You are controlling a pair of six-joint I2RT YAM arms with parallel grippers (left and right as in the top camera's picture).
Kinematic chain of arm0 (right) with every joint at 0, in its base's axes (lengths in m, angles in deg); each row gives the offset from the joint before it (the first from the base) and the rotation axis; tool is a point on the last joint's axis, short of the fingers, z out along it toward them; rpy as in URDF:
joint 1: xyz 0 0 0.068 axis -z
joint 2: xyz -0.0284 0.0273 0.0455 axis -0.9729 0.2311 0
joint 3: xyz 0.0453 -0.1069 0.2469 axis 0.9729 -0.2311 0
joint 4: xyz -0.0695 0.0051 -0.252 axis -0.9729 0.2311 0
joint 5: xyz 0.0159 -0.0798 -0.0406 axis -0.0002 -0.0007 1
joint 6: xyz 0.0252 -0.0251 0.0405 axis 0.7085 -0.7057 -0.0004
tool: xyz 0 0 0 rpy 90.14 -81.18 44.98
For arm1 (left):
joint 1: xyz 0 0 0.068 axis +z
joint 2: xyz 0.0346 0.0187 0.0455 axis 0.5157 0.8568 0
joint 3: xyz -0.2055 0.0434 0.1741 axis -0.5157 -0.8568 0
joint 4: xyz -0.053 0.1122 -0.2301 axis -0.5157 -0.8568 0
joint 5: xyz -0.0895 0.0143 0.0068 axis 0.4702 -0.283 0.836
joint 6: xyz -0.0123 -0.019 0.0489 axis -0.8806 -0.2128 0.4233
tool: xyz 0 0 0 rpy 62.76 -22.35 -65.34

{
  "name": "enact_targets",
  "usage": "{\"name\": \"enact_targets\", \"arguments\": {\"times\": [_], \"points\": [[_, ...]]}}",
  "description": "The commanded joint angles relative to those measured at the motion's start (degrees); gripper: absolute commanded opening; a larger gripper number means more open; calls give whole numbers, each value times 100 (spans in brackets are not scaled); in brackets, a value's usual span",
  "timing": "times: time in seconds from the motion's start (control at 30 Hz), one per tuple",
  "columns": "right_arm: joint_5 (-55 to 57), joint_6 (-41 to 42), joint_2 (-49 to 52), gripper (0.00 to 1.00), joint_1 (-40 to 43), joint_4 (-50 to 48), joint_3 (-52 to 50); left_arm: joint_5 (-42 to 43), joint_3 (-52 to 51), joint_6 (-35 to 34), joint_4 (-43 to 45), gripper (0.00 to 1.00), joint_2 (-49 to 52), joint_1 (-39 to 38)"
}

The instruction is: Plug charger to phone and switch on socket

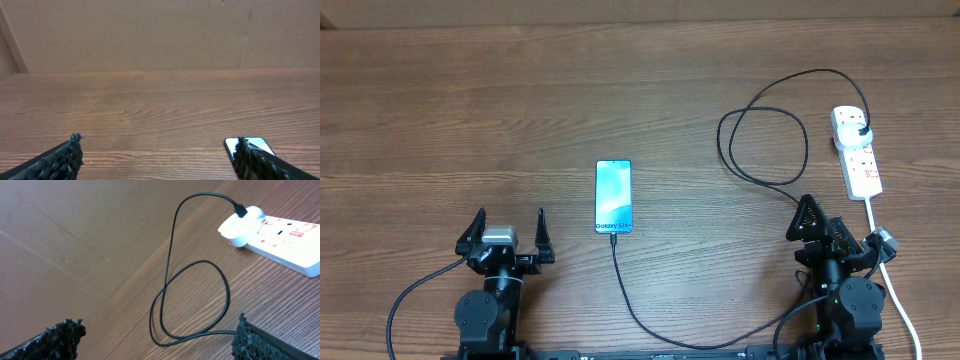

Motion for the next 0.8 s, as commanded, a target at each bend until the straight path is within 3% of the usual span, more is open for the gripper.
{"name": "enact_targets", "arguments": {"times": [0.0,0.37,0.6,0.77], "points": [[61,-2,-17,100,15,-37,-17,-37,-20,-55,-11,100,-17,57],[61,-2,-46,100,15,-125,-39,-37,-20,-52,-11,100,-17,57],[61,-2,-46,100,15,-1530,-551,-37,-20,-52,-11,100,-17,57],[61,-2,-46,100,15,-1506,-538,-37,-20,-52,-11,100,-17,57]]}}
